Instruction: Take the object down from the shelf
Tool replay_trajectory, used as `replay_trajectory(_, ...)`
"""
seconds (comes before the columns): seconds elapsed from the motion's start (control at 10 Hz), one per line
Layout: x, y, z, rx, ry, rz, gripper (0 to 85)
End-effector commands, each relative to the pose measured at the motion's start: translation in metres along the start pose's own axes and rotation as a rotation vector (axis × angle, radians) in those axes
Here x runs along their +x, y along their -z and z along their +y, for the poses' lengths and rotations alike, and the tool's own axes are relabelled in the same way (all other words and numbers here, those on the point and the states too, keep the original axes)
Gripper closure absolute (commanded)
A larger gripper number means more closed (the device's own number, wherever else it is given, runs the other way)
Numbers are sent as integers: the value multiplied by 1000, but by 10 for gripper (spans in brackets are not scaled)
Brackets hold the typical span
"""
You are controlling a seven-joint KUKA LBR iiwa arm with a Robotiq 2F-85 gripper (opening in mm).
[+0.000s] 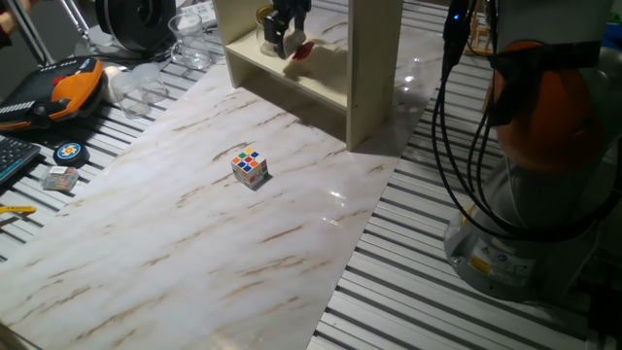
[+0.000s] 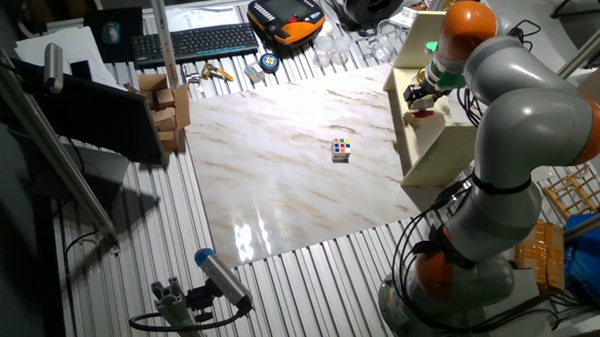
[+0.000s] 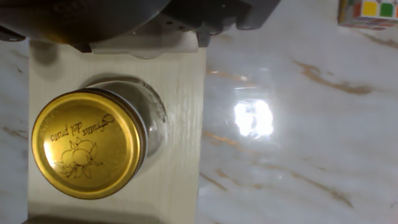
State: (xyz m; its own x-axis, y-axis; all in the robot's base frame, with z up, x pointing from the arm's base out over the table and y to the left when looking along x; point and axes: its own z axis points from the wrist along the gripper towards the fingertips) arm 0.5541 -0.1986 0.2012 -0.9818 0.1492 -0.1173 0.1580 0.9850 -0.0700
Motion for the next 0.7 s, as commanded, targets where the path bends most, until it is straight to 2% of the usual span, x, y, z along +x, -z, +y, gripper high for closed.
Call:
replay_trajectory(0.0, 1, 3, 9, 0, -15, 3, 850)
replay_trajectory(0.6, 14, 3, 62, 5, -99, -4, 850)
